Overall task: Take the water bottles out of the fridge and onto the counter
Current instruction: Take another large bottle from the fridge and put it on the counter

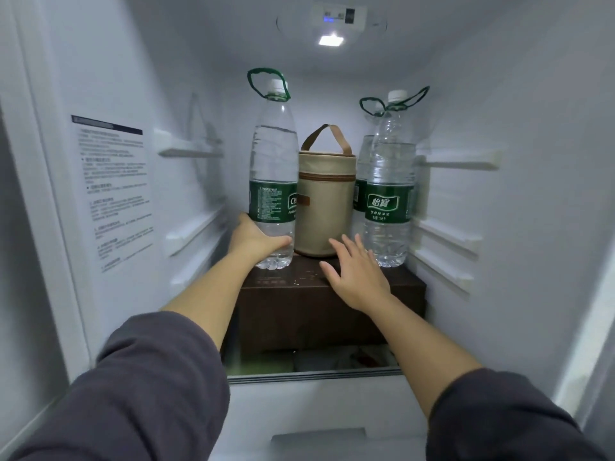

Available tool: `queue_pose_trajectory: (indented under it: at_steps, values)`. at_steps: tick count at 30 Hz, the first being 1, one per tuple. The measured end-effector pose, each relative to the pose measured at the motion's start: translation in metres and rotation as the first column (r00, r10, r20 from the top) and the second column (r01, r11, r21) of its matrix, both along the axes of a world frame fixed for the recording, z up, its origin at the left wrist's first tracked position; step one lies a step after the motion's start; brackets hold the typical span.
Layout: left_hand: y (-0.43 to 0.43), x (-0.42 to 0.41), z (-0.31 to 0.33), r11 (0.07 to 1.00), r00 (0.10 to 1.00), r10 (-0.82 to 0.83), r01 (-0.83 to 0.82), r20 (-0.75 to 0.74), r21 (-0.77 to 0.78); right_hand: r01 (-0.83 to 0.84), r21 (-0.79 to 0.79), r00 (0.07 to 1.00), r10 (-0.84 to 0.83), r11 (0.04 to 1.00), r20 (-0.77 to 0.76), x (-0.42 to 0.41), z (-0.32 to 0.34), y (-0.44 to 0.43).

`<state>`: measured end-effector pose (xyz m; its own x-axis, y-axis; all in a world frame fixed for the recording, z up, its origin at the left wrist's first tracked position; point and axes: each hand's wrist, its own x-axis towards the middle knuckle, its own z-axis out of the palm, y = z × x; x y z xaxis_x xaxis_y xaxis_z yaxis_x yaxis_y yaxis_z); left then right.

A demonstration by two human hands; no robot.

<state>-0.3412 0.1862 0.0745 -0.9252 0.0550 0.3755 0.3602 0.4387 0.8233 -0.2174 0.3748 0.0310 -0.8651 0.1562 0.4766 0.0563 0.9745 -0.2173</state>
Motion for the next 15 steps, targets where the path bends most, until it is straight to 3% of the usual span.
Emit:
queue_pose_trajectory:
  at_steps: [7, 12, 15]
  values:
    - [-0.014, 0.045, -0.005, 0.998, 0.997, -0.053, 0.051, -0.053, -0.024, -0.057, -0.084, 0.998, 0.057, 0.995, 0.006, 0.004, 0.004, 0.0]
    - [-0.015, 0.048, -0.005, 0.996, 0.998, -0.051, 0.049, -0.028, -0.074, -0.201, -0.494, 0.971, 0.104, 0.846, -0.216, 0.001, 0.052, -0.007]
    - [-0.016, 0.049, -0.006, 0.996, 0.998, -0.063, 0.061, -0.032, -0.068, -0.278, -0.584, 0.946, 0.111, 0.762, -0.304, -0.008, 0.106, -0.021]
